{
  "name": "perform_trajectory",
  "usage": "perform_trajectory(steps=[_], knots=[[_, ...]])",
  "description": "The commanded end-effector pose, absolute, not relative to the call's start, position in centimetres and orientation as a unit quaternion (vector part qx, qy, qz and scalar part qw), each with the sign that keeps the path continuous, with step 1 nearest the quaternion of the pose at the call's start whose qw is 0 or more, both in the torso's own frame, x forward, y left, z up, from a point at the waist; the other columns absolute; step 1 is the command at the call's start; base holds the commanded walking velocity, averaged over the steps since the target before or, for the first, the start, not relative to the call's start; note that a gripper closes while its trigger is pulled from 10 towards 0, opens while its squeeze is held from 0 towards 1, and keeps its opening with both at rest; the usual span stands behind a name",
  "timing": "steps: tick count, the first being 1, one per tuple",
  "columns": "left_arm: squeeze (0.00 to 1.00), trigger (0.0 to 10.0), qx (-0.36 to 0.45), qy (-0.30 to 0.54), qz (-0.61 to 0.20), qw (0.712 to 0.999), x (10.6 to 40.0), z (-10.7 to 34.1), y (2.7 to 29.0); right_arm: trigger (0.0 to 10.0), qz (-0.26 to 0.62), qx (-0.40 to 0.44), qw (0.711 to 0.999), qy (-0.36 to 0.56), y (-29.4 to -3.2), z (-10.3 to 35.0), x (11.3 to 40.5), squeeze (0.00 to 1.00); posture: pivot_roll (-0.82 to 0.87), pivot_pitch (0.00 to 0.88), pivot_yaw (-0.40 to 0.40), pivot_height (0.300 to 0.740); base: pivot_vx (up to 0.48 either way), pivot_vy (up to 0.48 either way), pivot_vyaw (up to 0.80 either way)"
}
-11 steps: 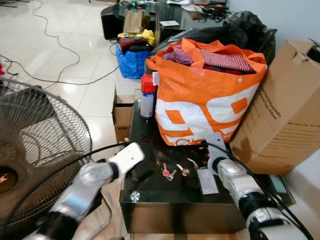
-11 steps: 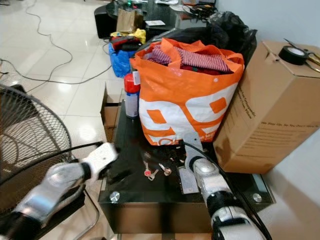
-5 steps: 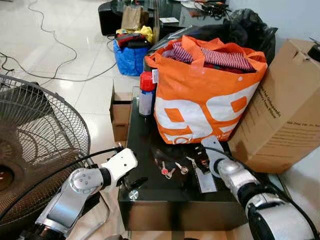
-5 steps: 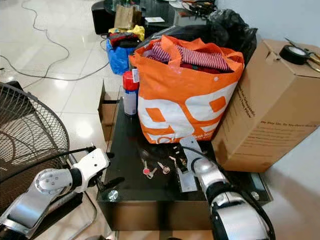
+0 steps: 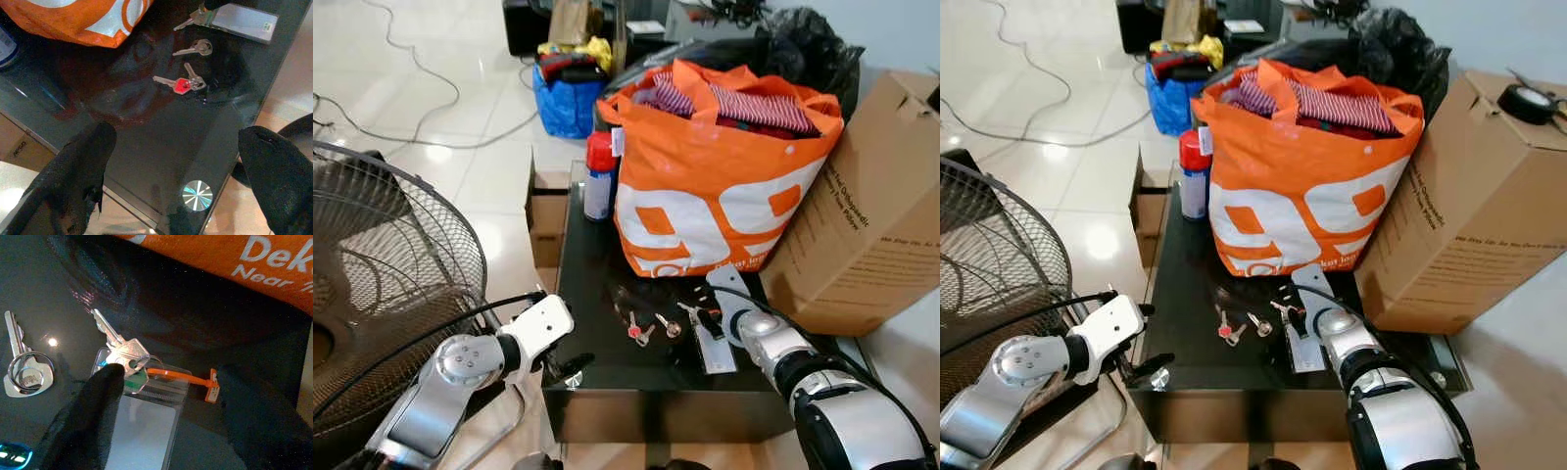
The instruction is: Hang keys on a hook
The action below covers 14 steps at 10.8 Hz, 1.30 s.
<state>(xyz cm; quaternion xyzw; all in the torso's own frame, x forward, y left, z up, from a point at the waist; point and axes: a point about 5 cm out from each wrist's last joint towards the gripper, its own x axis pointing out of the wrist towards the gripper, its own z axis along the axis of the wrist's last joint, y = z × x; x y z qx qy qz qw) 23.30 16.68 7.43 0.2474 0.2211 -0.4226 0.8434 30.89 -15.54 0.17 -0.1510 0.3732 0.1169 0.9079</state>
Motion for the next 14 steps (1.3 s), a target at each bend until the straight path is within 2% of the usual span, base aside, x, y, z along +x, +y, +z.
perform_trajectory(steps=[1, 4, 8, 9, 10, 11, 12, 14], knots=[[0.0, 10.0, 0.246, 0.222, -0.423, 0.843, 23.0, 7.7, 16.8, 1.6, 0.11, -0.153, 0.907, 0.376, -15.8, 0.3, 31.0, 0.0, 0.06, 0.098, -0.117, 0.74, 0.0, 0.0, 0.0], [0.0, 10.0, 0.249, 0.232, -0.421, 0.841, 22.1, 8.2, 17.5, 1.9, 0.111, -0.15, 0.906, 0.379, -15.4, -0.1, 30.7, 0.0, 0.09, 0.129, -0.117, 0.74, 0.0, 0.0, 0.0], [0.0, 10.0, 0.25, 0.242, -0.417, 0.84, 21.5, 8.4, 17.9, 1.6, 0.122, -0.145, 0.902, 0.387, -14.6, -0.7, 30.1, 0.0, 0.1, 0.142, -0.118, 0.74, 0.0, 0.0, 0.0], [0.0, 10.0, 0.25, 0.243, -0.417, 0.84, 21.4, 8.3, 17.8, 1.2, 0.129, -0.143, 0.9, 0.39, -14.3, -1.0, 29.8, 0.0, 0.1, 0.14, -0.117, 0.74, 0.0, 0.0, 0.0], [0.0, 10.0, 0.248, 0.243, -0.417, 0.84, 21.5, 8.2, 17.5, 0.1, 0.146, -0.133, 0.901, 0.387, -13.9, -1.1, 29.6, 0.0, 0.09, 0.128, -0.116, 0.74, 0.0, 0.0, 0.0], [0.0, 10.0, 0.248, 0.242, -0.418, 0.84, 21.6, 8.2, 17.4, 0.0, 0.158, -0.125, 0.901, 0.383, -13.6, -1.1, 29.6, 0.0, 0.09, 0.128, -0.116, 0.74, 0.0, 0.0, 0.0], [0.0, 10.0, 0.247, 0.238, -0.417, 0.842, 22.0, 8.3, 17.2, 0.0, 0.207, -0.129, 0.895, 0.374, -13.0, -1.1, 29.5, 0.0, 0.08, 0.104, -0.119, 0.74, 0.0, 0.0, 0.0], [0.0, 10.0, 0.247, 0.233, -0.416, 0.843, 22.4, 8.3, 16.9, 0.0, 0.249, -0.152, 0.88, 0.374, -13.2, -1.4, 28.9, 0.0, 0.08, 0.09, -0.114, 0.74, 0.0, 0.0, 0.0]])
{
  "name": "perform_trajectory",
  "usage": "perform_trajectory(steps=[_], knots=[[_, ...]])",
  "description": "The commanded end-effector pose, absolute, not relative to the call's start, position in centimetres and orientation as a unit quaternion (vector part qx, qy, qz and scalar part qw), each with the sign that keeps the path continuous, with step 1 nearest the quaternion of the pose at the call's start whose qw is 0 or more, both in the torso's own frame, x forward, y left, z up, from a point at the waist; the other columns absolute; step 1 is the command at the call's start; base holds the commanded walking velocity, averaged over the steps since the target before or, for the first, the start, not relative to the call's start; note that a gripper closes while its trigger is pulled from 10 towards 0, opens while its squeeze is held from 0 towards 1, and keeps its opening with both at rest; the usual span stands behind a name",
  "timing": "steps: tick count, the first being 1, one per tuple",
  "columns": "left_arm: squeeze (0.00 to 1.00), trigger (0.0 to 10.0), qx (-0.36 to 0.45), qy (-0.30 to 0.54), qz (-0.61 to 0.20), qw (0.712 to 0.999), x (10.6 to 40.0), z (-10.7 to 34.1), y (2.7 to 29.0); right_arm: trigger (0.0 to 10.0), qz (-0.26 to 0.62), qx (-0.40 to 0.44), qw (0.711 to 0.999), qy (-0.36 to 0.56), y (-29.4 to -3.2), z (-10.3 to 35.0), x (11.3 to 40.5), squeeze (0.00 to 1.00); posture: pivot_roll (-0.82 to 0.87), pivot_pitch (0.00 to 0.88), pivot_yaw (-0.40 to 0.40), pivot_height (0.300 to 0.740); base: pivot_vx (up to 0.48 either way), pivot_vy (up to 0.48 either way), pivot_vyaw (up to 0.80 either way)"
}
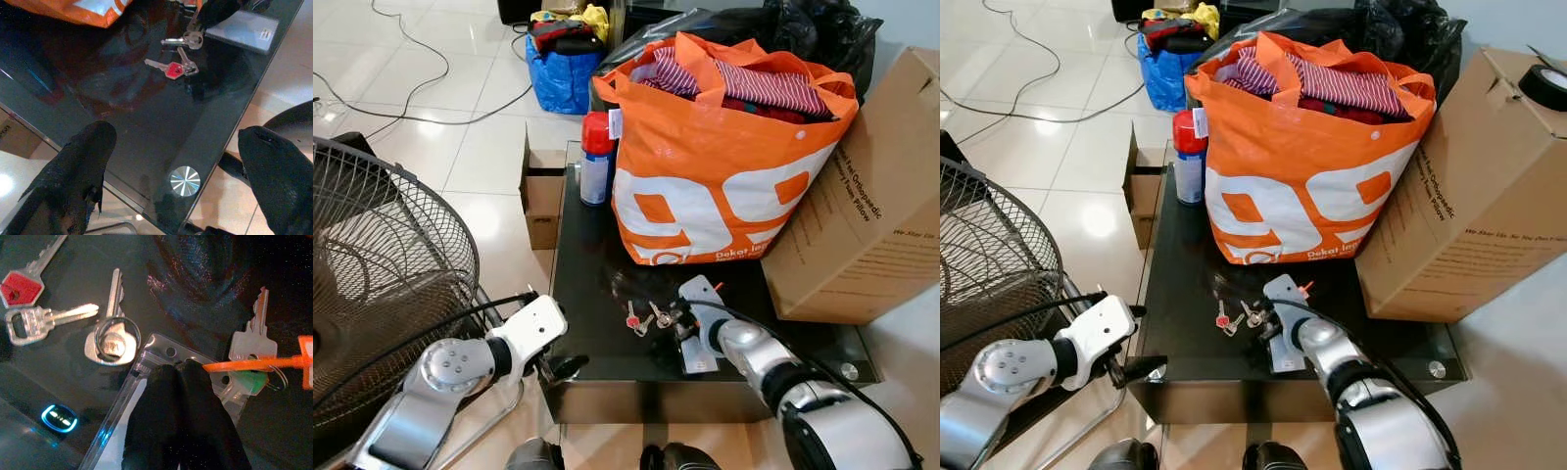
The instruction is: Hang keys on a hook
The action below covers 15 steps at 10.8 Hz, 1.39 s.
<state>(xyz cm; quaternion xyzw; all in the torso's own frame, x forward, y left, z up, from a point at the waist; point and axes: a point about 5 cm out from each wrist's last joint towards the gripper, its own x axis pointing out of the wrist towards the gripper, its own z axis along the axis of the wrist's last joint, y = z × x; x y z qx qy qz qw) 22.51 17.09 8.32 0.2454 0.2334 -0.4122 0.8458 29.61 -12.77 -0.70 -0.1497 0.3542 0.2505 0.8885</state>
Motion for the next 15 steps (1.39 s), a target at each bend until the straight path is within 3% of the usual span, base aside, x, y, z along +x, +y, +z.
perform_trajectory(steps=[1, 2, 3, 4, 9, 12, 14, 15], knots=[[0.0, 10.0, 0.248, 0.231, -0.417, 0.843, 22.6, 8.3, 16.7, 0.0, 0.255, -0.157, 0.878, 0.374, -13.5, -1.5, 28.7, 0.0, 0.08, 0.083, -0.11, 0.74, 0.0, 0.0, 0.0], [0.0, 10.0, 0.251, 0.228, -0.419, 0.842, 22.8, 8.3, 16.6, 0.5, 0.252, -0.159, 0.882, 0.366, -13.7, -1.4, 28.9, 0.0, 0.07, 0.076, -0.103, 0.74, 0.0, 0.0, 0.0], [0.0, 10.0, 0.252, 0.227, -0.421, 0.841, 22.9, 8.3, 16.4, 5.5, 0.251, -0.149, 0.887, 0.358, -13.7, -1.1, 29.1, 0.0, 0.07, 0.071, -0.097, 0.74, 0.0, 0.0, 0.0], [0.0, 10.0, 0.253, 0.224, -0.423, 0.841, 23.2, 8.2, 16.2, 10.0, 0.253, -0.115, 0.891, 0.36, -13.7, -0.9, 29.2, 1.0, 0.06, 0.068, -0.093, 0.74, 0.0, 0.0, 0.0], [0.0, 10.0, 0.25, 0.217, -0.427, 0.841, 23.7, 8.1, 15.5, 10.0, 0.156, -0.04, 0.922, 0.352, -14.3, 0.0, 29.5, 1.0, 0.05, 0.049, -0.099, 0.74, 0.0, 0.0, 0.0], [0.0, 10.0, 0.249, 0.217, -0.428, 0.841, 23.7, 7.9, 15.6, 10.0, 0.093, -0.022, 0.945, 0.312, -12.3, 1.4, 29.0, 1.0, 0.04, 0.039, -0.098, 0.74, 0.0, 0.0, 0.0], [0.0, 10.0, 0.249, 0.215, -0.43, 0.841, 23.8, 8.0, 15.5, 10.0, 0.08, -0.009, 0.94, 0.331, -11.0, 1.0, 28.2, 1.0, 0.04, 0.04, -0.098, 0.74, 0.0, 0.0, 0.0], [0.0, 10.0, 0.25, 0.215, -0.43, 0.84, 23.8, 7.9, 15.5, 10.0, 0.029, -0.021, 0.941, 0.336, -11.0, 0.5, 28.4, 1.0, 0.04, 0.044, -0.097, 0.74, 0.0, 0.0, 0.0]])
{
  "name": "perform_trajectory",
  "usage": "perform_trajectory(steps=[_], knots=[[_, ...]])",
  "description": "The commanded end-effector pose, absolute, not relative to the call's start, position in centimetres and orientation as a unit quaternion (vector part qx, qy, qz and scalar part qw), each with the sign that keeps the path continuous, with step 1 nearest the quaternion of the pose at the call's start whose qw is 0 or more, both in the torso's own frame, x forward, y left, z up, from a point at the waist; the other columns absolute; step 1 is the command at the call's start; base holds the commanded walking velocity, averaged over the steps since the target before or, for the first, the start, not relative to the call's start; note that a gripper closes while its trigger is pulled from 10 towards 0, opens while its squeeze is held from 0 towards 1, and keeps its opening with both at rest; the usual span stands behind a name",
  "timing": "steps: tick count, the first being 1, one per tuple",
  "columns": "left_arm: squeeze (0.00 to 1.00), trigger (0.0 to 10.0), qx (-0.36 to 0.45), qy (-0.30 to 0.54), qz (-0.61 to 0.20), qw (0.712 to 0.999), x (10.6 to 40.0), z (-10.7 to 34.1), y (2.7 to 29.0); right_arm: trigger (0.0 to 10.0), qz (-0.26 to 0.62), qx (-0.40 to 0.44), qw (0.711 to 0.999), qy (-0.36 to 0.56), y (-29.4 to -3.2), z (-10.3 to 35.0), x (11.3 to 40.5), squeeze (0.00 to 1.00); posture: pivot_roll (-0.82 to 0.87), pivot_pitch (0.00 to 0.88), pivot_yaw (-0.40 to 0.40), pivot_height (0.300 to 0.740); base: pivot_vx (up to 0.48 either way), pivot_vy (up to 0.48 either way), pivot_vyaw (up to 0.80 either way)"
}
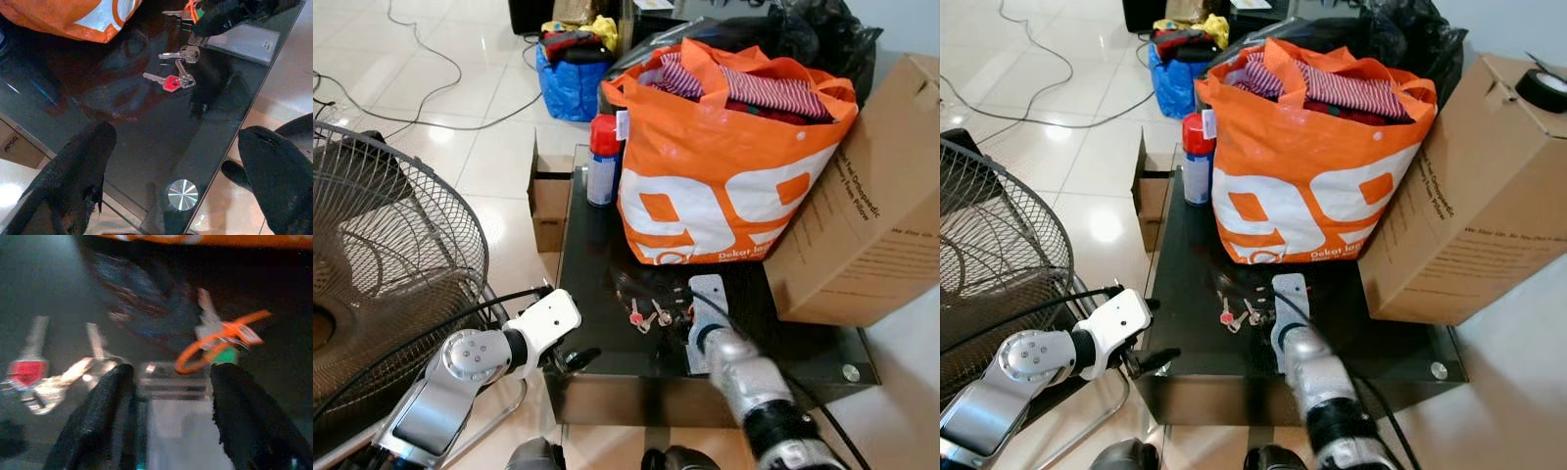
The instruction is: Hang keys on a hook
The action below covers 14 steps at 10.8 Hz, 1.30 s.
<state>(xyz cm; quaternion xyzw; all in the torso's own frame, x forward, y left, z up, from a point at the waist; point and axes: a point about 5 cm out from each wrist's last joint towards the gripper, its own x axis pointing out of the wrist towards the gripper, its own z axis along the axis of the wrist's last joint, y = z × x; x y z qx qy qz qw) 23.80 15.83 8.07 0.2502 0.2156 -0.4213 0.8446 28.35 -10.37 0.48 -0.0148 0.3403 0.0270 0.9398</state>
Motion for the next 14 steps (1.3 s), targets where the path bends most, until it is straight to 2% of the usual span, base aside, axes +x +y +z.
perform_trajectory(steps=[1, 3, 6, 8, 10, 14], knots=[[0.0, 10.0, 0.25, 0.216, -0.431, 0.84, 23.8, 7.9, 15.5, 10.0, -0.012, -0.01, 0.94, 0.341, -11.1, 0.3, 28.4, 0.0, 0.04, 0.048, -0.096, 0.74, 0.0, 0.0, 0.0], [0.0, 10.0, 0.251, 0.218, -0.431, 0.839, 23.7, 7.9, 15.7, 10.0, -0.04, 0.057, 0.936, 0.344, -10.6, 0.0, 28.7, 0.0, 0.05, 0.054, -0.095, 0.74, 0.0, 0.0, 0.0], [0.0, 10.0, 0.255, 0.222, -0.433, 0.836, 23.4, 8.1, 16.1, 10.0, -0.031, 0.105, 0.933, 0.343, -9.1, 0.1, 29.7, 0.0, 0.07, 0.087, -0.09, 0.74, 0.0, 0.0, 0.0], [0.0, 10.0, 0.256, 0.226, -0.432, 0.834, 23.1, 8.2, 16.3, 10.0, -0.041, 0.093, 0.937, 0.333, -9.1, 0.4, 30.2, 0.0, 0.08, 0.1, -0.093, 0.74, 0.0, 0.0, 0.0], [0.0, 10.0, 0.257, 0.229, -0.433, 0.833, 22.7, 8.5, 16.5, 0.0, -0.058, 0.073, 0.935, 0.342, -9.1, -0.1, 30.0, 0.0, 0.09, 0.126, -0.092, 0.74, 0.0, 0.0, 0.0], [0.0, 10.0, 0.259, 0.24, -0.434, 0.829, 21.9, 8.6, 17.0, 0.0, -0.068, 0.064, 0.93, 0.355, -9.3, -0.5, 29.6, 0.0, 0.11, 0.152, -0.091, 0.74, 0.0, 0.0, 0.0]])
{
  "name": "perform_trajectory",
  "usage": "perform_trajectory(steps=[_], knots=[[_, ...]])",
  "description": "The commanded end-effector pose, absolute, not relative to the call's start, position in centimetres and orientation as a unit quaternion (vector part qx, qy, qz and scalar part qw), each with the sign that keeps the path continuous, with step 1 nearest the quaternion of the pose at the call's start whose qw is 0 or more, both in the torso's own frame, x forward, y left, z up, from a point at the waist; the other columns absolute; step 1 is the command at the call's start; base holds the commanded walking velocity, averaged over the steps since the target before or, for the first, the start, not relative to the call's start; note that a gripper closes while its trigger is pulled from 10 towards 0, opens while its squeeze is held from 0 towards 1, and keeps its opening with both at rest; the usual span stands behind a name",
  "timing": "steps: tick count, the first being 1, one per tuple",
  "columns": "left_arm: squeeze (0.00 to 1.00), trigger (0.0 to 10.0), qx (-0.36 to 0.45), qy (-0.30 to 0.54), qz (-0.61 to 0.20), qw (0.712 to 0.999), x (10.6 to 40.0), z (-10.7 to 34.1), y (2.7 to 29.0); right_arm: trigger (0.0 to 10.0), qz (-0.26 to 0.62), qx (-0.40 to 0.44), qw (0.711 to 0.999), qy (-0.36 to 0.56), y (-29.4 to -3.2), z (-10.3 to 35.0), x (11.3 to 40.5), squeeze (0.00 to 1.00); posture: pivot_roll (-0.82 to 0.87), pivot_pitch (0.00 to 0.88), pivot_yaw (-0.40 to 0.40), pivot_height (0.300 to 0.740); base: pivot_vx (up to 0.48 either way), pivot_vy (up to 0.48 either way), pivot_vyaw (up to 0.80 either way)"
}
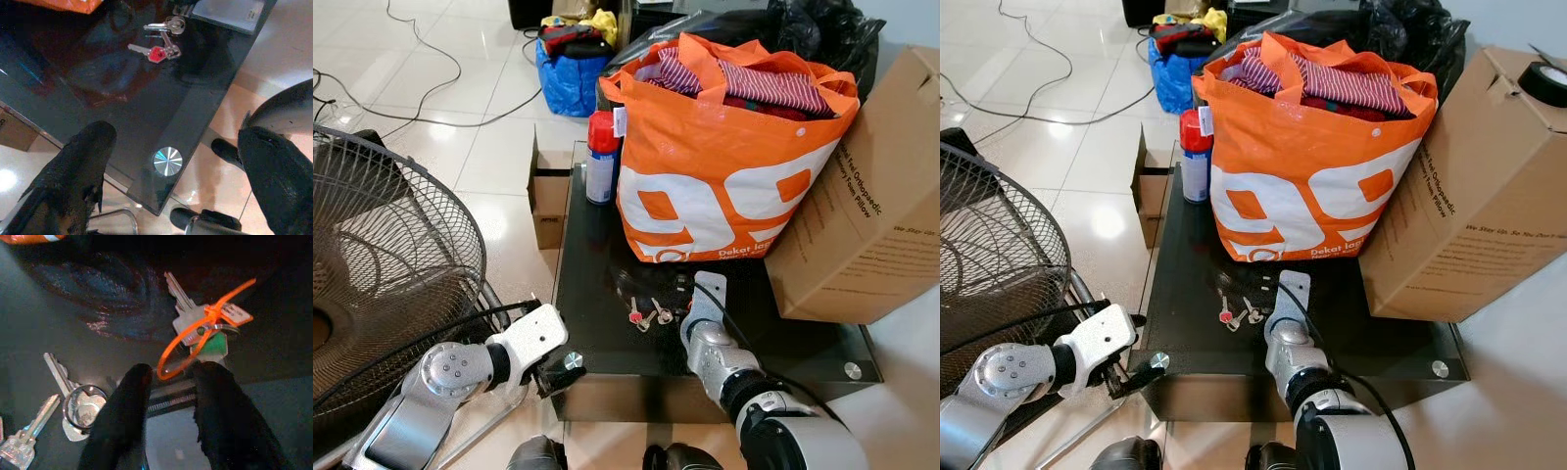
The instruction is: Hang keys on a hook
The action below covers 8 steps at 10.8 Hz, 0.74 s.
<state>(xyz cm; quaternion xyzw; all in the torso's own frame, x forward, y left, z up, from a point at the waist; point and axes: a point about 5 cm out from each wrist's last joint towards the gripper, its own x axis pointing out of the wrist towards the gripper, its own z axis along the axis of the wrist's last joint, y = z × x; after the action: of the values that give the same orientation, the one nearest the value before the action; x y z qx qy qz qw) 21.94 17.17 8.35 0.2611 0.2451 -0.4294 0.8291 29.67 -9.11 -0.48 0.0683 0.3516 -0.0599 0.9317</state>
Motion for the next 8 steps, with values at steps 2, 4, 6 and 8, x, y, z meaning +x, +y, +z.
perform_trajectory(steps=[2, 4, 6, 8], knots=[[0.0, 10.0, 0.257, 0.242, -0.432, 0.83, 21.81, 8.71, 17.04, 0.0, -0.071, 0.082, 0.927, 0.358, -9.31, -0.73, 29.49, 0.0, 0.11, 0.152, -0.095, 0.74, 0.0, 0.0, 0.0], [0.0, 10.0, 0.257, 0.243, -0.431, 0.83, 21.72, 8.65, 17.07, 0.0, -0.073, 0.083, 0.926, 0.361, -9.39, -0.97, 29.26, 0.0, 0.11, 0.153, -0.095, 0.74, 0.0, 0.0, 0.0], [0.0, 10.0, 0.256, 0.243, -0.431, 0.83, 21.75, 8.61, 16.93, 0.0, -0.073, 0.085, 0.925, 0.362, -9.61, -1.13, 29.13, 0.0, 0.11, 0.149, -0.094, 0.74, 0.0, 0.0, 0.0], [0.0, 10.0, 0.256, 0.241, -0.432, 0.831, 21.88, 8.52, 16.68, 0.0, -0.041, 0.072, 0.932, 0.352, -9.54, -1.17, 29.09, 0.0, 0.1, 0.14, -0.095, 0.74, 0.0, 0.0, 0.0]])
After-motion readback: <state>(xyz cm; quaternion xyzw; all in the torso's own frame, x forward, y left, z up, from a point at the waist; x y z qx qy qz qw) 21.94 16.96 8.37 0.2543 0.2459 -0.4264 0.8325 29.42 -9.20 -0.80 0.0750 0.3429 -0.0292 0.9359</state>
